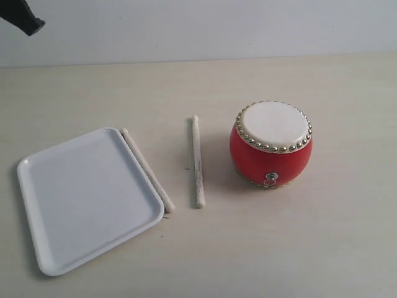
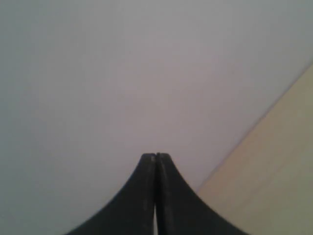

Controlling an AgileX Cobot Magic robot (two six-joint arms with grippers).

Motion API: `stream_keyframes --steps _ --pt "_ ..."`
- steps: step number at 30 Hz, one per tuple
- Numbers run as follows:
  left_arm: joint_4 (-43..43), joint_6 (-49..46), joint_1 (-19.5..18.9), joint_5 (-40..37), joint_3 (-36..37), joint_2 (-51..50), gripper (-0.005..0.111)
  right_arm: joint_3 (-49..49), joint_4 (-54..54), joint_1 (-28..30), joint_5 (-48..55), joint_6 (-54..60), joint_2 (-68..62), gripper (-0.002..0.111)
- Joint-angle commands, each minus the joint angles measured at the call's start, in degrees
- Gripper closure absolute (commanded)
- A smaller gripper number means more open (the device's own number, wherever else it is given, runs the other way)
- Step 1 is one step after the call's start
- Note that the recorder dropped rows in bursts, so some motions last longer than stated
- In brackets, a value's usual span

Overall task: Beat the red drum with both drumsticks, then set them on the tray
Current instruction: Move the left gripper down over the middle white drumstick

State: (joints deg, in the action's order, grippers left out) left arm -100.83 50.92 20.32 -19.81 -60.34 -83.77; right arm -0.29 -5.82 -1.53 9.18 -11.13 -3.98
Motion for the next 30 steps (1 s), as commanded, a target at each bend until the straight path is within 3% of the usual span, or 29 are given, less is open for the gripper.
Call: stream_keyframes --steps 1,4,7,10,13,19,23,30 --pt "11.18 -26.63 5.11 -35.09 -9.99 -13.74 0.107 0.29 -0.22 0.22 -0.32 0.47 -0.31 0.108" --pt "39.53 -40.44 6.46 -43.56 -22.95 -22.72 0.107 0.29 -0.22 0.22 -0.32 0.47 -0.31 0.108" --pt "65.47 -42.01 6.45 -46.49 -35.53 -30.56 0.107 0.29 -0.22 0.22 -0.32 0.47 -0.31 0.108" --pt "84.58 -42.01 6.60 -44.47 -43.19 -36.82 0.102 0.29 -0.22 0.22 -0.32 0.47 -0.31 0.108" --pt "97.62 -42.09 7.10 -40.46 -45.67 -40.57 0.089 0.29 -0.22 0.22 -0.32 0.47 -0.31 0.108" --pt "107.45 -38.24 7.85 -37.17 -45.68 -43.95 0.057 0.29 -0.22 0.22 -0.32 0.47 -0.31 0.108" --pt "110.78 -38.27 9.26 -35.32 -45.68 -44.53 0.056 0.29 -0.22 0.22 -0.32 0.47 -0.31 0.108" --pt "109.49 -35.59 13.24 -34.49 -43.32 -44.60 0.058 0.29 -0.22 0.22 -0.32 0.47 -0.31 0.108"
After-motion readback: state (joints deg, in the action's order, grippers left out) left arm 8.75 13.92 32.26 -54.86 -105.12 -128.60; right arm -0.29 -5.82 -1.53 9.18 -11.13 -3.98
